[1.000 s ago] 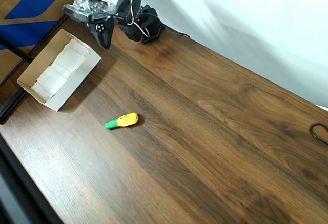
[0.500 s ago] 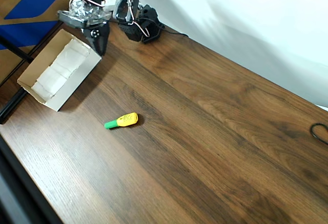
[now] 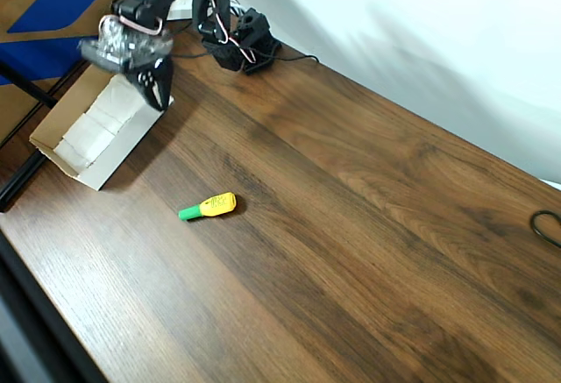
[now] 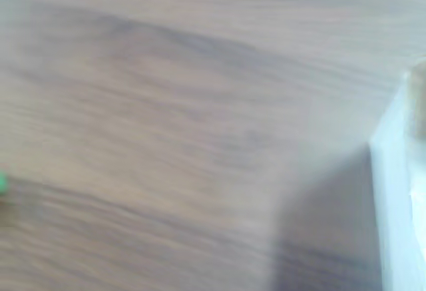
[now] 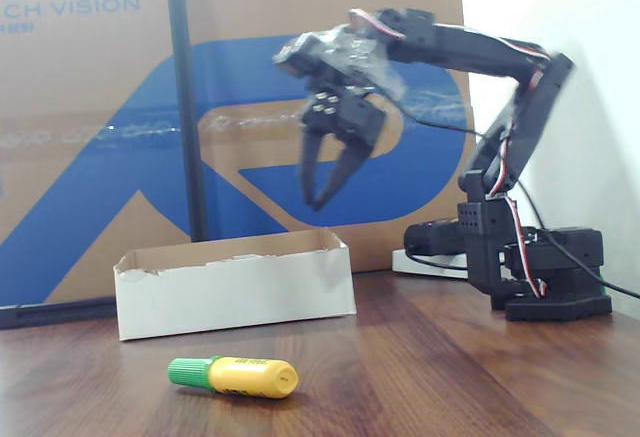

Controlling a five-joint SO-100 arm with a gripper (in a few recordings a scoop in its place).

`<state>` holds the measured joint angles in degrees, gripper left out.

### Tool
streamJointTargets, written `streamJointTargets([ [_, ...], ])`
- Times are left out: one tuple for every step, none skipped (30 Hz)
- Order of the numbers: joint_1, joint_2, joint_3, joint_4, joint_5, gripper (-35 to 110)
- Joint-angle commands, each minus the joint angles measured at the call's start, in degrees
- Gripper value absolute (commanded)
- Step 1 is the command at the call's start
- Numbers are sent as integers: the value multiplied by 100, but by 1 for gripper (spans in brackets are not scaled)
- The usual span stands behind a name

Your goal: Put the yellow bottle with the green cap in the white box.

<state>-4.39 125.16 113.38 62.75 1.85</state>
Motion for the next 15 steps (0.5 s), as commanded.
streamJointTargets([
  [-88, -448, -729, -70, 141, 0],
  [-105, -642, -835, -105, 167, 0],
  [-149, -817, -940, -123, 176, 0],
  [-176, -984, -1037, -141, 176, 0],
  [-211, -1134, -1134, -149, 185, 0],
  [-246, -1283, -1230, -149, 193, 0],
  [-281, -1424, -1318, -149, 211, 0],
  [-316, -1556, -1397, -149, 211, 0],
  [-352, -1661, -1441, -193, 202, 0],
  [-396, -1749, -1459, -281, 167, 0],
  [-448, -1819, -1459, -396, 114, 0],
  [-519, -1881, -1450, -483, 53, 0],
  [-606, -1925, -1424, -562, -44, 0],
  [-703, -1951, -1389, -659, -167, 0],
  [-800, -1978, -1362, -765, -299, 0],
])
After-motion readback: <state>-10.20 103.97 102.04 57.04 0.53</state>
